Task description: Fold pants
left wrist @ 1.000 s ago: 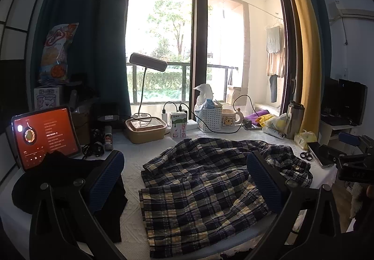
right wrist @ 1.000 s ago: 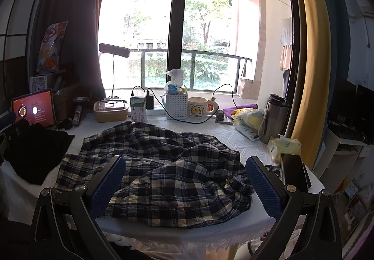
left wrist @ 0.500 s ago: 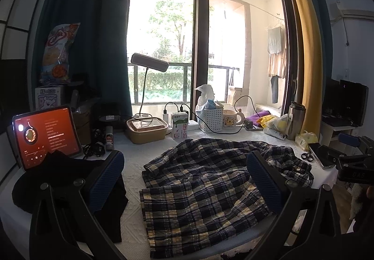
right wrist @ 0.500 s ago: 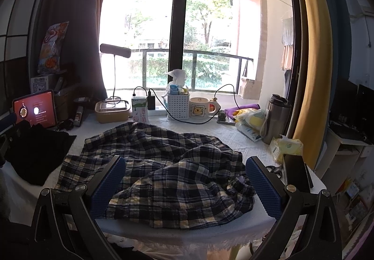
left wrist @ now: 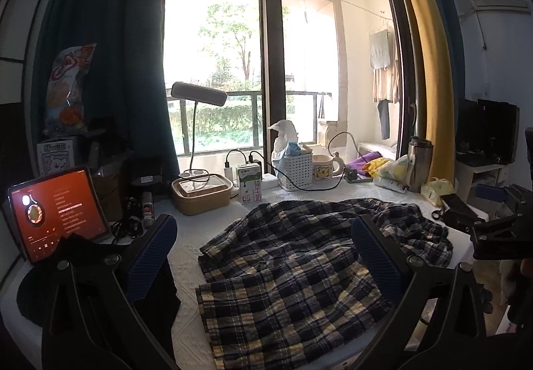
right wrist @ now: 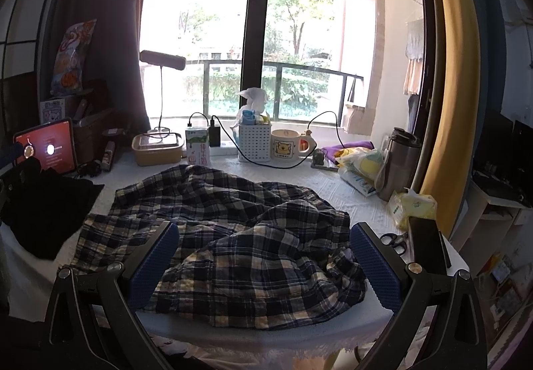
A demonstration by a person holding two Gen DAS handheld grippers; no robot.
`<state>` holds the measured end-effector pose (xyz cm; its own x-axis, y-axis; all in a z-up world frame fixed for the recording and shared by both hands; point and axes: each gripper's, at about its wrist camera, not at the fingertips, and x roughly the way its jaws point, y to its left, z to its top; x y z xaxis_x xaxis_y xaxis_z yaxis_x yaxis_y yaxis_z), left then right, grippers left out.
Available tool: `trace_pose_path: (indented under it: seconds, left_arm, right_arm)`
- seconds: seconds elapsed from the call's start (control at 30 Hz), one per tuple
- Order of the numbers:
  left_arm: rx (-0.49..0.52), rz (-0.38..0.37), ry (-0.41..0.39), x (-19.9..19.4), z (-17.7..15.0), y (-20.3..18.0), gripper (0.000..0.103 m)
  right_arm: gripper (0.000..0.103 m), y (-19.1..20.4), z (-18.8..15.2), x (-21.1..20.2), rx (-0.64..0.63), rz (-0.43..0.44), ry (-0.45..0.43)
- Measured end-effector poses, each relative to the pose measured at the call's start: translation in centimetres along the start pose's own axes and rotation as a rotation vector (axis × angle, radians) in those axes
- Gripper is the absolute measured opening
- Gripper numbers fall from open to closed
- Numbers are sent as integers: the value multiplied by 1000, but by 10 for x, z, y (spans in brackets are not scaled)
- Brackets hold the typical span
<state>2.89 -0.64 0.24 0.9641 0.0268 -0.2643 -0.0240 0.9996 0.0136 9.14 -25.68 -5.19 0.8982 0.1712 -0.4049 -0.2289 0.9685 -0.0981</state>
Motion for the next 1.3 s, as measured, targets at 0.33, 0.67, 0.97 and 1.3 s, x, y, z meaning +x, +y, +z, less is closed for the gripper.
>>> trace_pose_path:
  seconds: [0.33,0.67,0.97,1.3]
  left_arm:
    - [-13,44,120,58,-12,20,103]
    - [-64,94,269,140,-12,55,103]
    - [-41,55,504,223,-38,74,93]
    - [-42,-15,655,265,-61,79,80]
  right_arm:
    - [103,-17,-1,70,-98,-16,140]
    - [103,-64,25,131,-116,31,190]
    - [95,-94,58,209,-160,68,240]
    - [83,-119,61,334,-173,256,483]
